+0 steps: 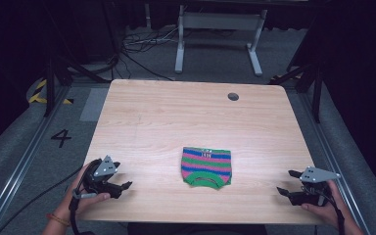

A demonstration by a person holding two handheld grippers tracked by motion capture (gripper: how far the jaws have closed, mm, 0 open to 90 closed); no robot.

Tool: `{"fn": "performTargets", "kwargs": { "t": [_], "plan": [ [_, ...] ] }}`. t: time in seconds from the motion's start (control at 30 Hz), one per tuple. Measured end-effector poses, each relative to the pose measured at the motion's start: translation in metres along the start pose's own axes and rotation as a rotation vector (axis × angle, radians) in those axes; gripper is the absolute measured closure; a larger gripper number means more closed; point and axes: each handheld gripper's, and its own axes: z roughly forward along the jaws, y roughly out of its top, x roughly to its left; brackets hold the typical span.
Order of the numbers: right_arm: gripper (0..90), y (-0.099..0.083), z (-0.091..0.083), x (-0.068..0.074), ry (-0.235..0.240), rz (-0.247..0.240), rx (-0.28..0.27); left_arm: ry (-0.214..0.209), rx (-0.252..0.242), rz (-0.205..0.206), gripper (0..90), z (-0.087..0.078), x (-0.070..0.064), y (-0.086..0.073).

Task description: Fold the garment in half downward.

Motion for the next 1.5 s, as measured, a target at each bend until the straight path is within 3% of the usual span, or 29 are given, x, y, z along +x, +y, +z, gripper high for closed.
{"fn": "performTargets", "kwargs": {
  "t": [0.07, 0.23, 0.37, 0.43, 0.63, 0.97, 1.5],
  "plan": [
    [21.6, -0.003, 0.0, -0.002, -0.003, 0.009, 0.0, -0.017, -0.005, -0.017, 19.0, -0.001, 0.002, -0.008],
    [20.6, -0.018, 0.001, -0.007, 0.005, 0.088, -0.024, -0.025, 0.024, -0.039, 17.7, 0.004, 0.003, -0.017],
    [17.5, -0.024, 0.005, -0.007, 0.015, 0.116, -0.024, -0.033, -0.008, -0.078, 16.3, 0.005, 0.005, -0.023],
    [17.2, -0.025, 0.005, -0.009, 0.024, 0.135, -0.033, -0.018, -0.02, -0.091, 15.8, 0.006, 0.004, -0.025],
    [14.3, -0.024, 0.007, -0.01, 0.019, 0.126, -0.022, 0.0, -0.017, -0.108, 14.9, 0.005, 0.002, -0.026],
    [11.0, -0.022, 0.01, -0.01, -0.026, 0.171, -0.01, 0.005, -0.017, -0.116, 14.8, 0.005, 0.002, -0.026],
    [6.7, -0.021, 0.012, -0.011, -0.033, 0.173, -0.002, 0.025, -0.005, -0.131, 9.3, 0.006, 0.003, -0.025]
  ]
}}
